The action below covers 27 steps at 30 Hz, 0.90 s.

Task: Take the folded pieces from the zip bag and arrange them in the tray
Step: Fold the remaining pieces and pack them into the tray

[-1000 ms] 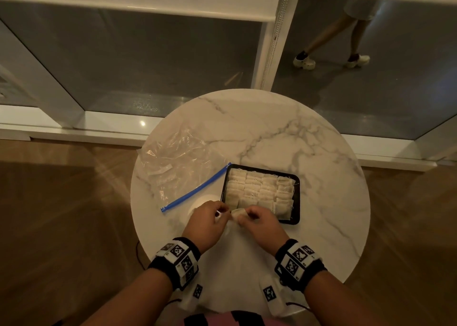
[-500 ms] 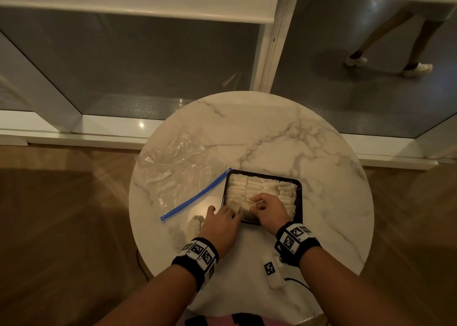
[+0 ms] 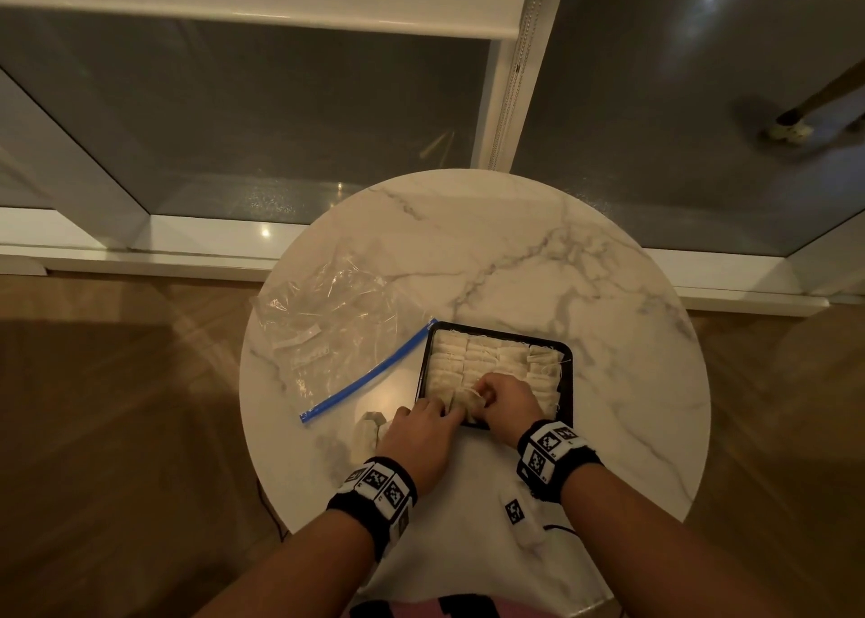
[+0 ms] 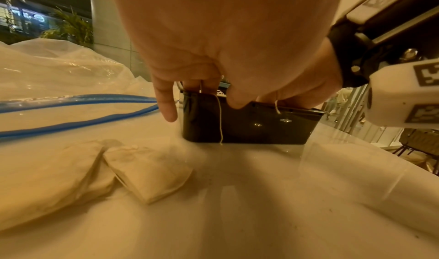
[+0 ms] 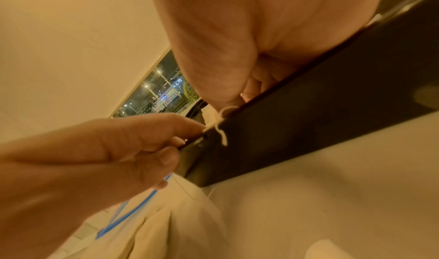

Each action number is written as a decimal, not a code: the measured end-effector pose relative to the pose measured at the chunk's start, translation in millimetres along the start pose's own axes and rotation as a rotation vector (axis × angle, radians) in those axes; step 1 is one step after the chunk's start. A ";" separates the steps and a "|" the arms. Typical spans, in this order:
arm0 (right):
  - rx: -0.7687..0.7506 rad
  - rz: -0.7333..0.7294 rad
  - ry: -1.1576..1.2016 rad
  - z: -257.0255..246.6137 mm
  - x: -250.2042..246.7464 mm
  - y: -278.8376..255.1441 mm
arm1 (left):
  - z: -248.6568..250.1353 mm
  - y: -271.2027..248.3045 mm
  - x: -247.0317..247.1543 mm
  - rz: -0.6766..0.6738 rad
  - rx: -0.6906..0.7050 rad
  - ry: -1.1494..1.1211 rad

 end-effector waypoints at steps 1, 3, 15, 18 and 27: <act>-0.005 0.005 -0.011 -1.3 0.0 -0.3 | -0.1 0.5 0.3 0.004 -0.002 -0.005; -0.016 0.015 -0.030 -3.1 -0.5 -0.7 | 0.6 2.2 -0.1 0.004 -0.009 -0.014; -0.065 0.125 0.122 3.2 -5.0 -15.4 | -0.1 -4.5 -10.0 0.072 0.020 0.030; -0.117 0.208 0.118 6.7 -7.0 -28.3 | -5.9 -18.8 -17.1 0.198 0.068 -0.007; -0.252 0.008 0.141 -13.4 10.6 -70.6 | -61.7 -78.3 2.1 0.392 -0.461 -0.426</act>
Point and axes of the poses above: each hand's wrist, its own y-axis towards the middle knuckle, its own x-axis out of the palm, z = x × y, the point moved 2 cm from there along y, towards the middle knuckle, and after that the axes turned 7 degrees about x, right-handed, at the moved point
